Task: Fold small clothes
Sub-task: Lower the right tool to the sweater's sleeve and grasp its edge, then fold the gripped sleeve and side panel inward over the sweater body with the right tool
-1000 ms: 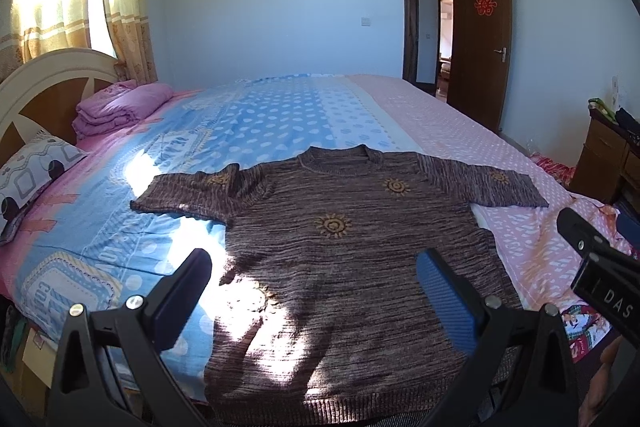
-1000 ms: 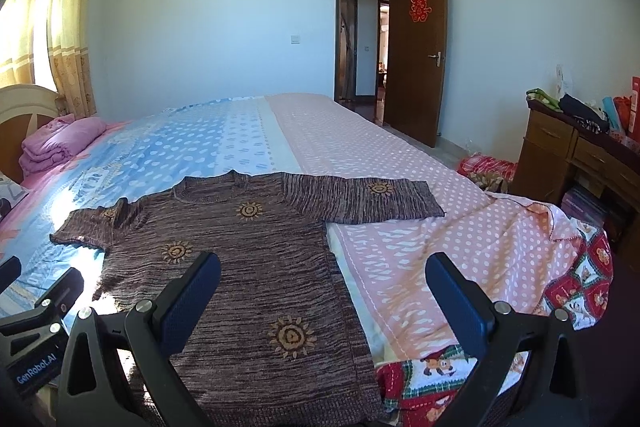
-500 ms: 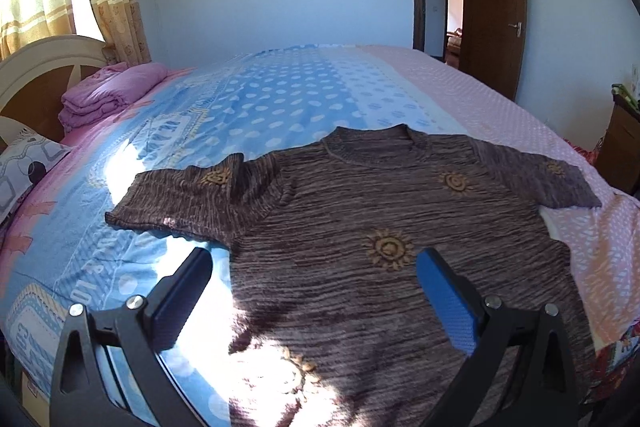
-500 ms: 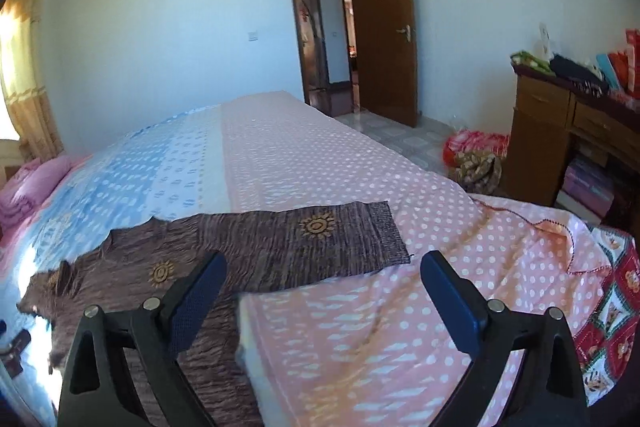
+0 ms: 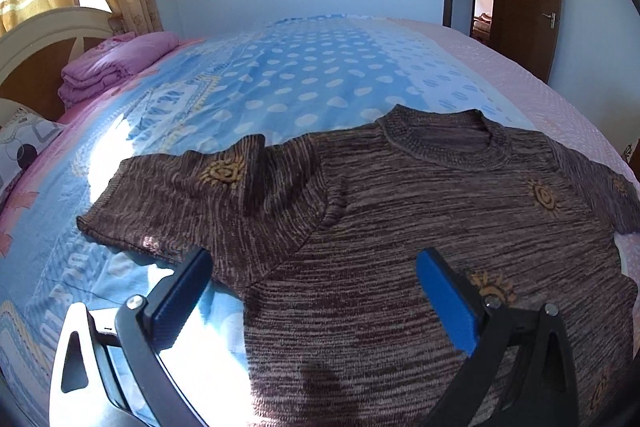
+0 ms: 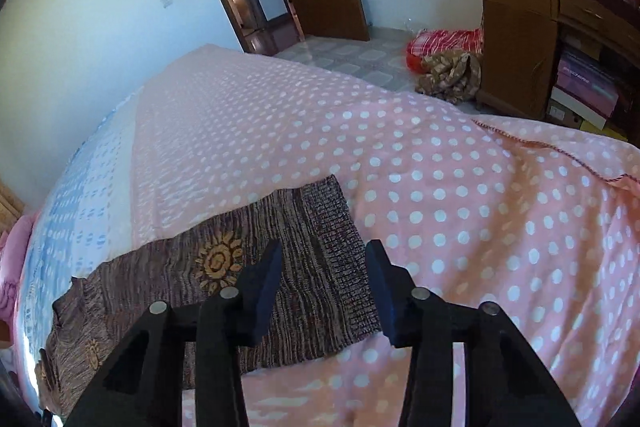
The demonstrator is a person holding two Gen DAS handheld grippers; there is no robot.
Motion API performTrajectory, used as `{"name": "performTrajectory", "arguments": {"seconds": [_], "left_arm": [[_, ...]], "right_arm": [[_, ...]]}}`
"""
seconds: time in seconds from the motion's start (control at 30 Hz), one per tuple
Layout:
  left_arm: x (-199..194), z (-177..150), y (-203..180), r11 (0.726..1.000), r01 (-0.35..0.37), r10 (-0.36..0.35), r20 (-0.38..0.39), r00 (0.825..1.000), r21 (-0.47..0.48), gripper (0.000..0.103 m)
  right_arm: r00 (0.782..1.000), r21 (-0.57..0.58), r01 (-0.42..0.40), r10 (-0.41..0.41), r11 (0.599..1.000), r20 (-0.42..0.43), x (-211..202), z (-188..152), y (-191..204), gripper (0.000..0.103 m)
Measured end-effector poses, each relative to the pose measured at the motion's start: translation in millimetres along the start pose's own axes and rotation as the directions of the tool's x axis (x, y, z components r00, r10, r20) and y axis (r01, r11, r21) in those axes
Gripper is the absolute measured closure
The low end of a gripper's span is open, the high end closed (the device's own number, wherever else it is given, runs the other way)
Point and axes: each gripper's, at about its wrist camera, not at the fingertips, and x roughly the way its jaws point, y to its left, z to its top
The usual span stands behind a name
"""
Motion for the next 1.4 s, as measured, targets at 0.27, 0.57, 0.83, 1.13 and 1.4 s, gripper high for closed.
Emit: {"name": "performTrajectory", "arguments": {"seconds": [0.27, 0.57, 0.83, 1.13, 1.4], "left_arm": [[37, -10, -1, 0.999, -0.030, 0.029, -0.023, 0.999, -0.018, 0.000], [43, -15, 0, 0.999, -0.023, 0.022, -0.030, 0.999, -0.035, 0.000], [48, -16, 9, 0.996, 0.037, -0.040, -0.038, 0.998, -0.086, 0.000], [48, -17, 9, 0.995, 0.042, -0.045, -0.024, 0.999, -0.086, 0.000], [47, -19, 11, 0.994, 0.058, -0.060, -0.013, 0.998, -0.093, 0.000]], "right_arm": [[0.996, -0.032, 0.082, -0.083, 0.996, -0.031, 38, 1, 0, 0.060], [0.994, -0.136, 0.086, -0.095, 0.987, -0.057, 42, 5, 14, 0.094], [0.998, -0.143, 0.061, -0.058, 0.988, 0.024, -1, 19, 45, 0.096], [0.985, -0.277, -0.149, 0.167, 0.949, 0.044, -62, -2, 165, 0.096], [0.940, -0.404, -0.333, 0.335, 0.852, -0.067, -66, -86, 302, 0.096]]}}
